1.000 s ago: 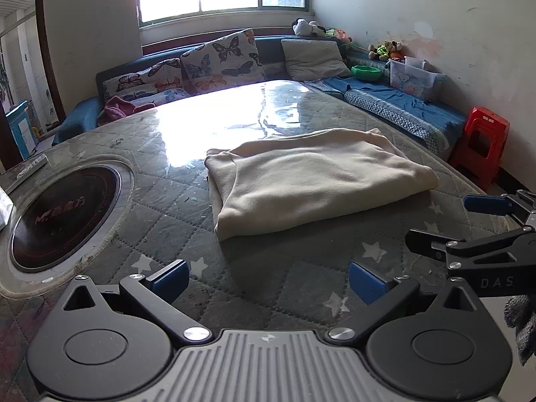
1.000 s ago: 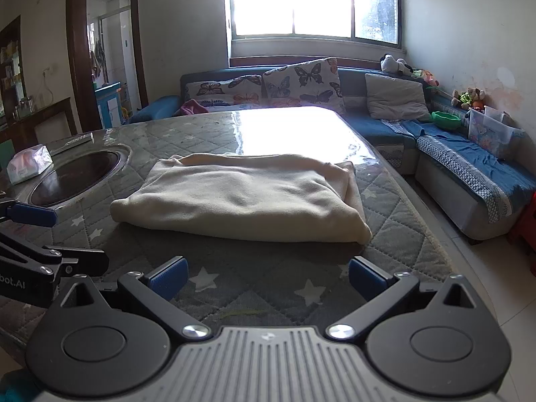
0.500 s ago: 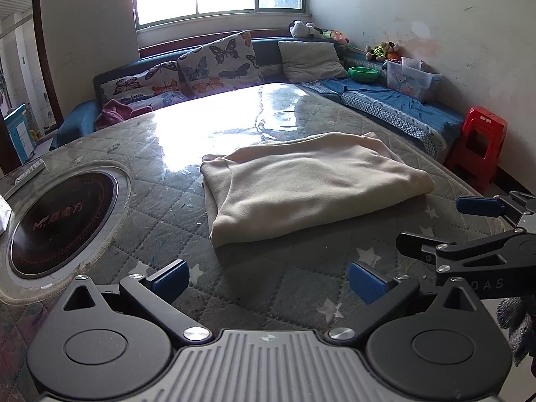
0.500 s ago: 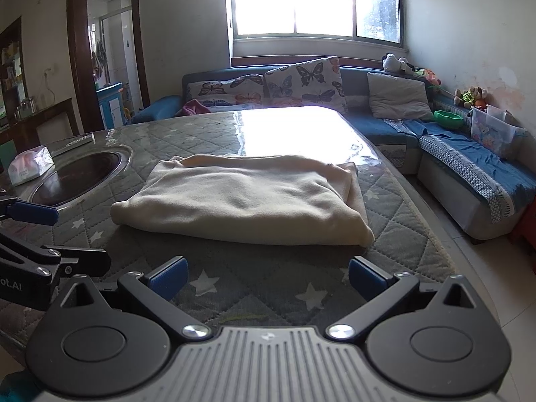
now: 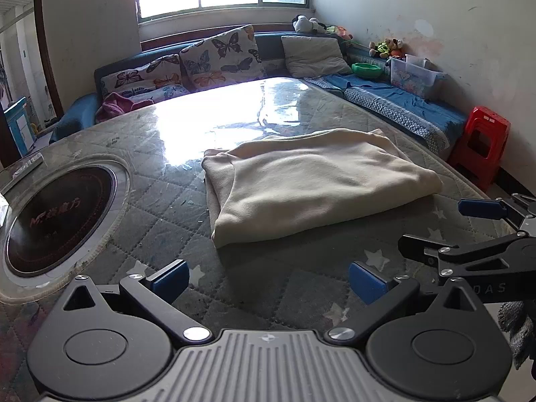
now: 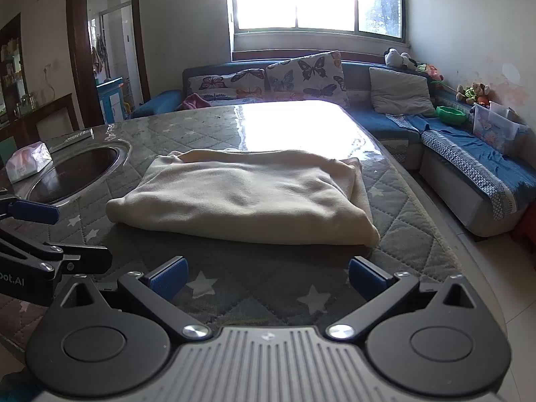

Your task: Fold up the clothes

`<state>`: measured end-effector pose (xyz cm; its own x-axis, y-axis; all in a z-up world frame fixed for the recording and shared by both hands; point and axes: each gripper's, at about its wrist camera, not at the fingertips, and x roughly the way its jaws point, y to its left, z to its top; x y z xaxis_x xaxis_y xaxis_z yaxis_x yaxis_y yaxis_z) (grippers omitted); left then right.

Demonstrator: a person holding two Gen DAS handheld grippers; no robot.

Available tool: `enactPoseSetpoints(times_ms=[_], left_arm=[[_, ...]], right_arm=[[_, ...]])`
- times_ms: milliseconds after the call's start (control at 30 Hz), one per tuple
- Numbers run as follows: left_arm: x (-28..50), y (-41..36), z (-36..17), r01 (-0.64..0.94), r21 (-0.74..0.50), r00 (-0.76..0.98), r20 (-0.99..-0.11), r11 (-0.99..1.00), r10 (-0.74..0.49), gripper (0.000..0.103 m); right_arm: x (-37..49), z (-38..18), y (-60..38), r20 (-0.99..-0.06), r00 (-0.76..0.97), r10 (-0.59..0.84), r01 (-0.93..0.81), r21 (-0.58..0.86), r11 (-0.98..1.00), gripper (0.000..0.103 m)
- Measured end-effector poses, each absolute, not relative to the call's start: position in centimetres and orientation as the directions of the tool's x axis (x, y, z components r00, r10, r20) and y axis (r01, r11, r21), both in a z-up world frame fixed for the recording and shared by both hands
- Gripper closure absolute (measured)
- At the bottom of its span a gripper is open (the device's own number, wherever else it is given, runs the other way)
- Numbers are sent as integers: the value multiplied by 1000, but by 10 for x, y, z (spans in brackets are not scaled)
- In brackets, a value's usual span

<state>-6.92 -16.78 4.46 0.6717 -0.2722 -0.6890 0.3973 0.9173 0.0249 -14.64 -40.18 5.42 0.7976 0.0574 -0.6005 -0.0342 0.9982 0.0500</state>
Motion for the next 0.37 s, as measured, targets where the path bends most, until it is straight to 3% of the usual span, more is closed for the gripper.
enactPoseSetpoints(times_ms=[367], left_arm=[[-59, -166, 40, 394, 18, 659, -703, 919, -268, 0]], right_arm=[[-136, 51, -401, -614, 787, 63, -41, 50, 998, 0]])
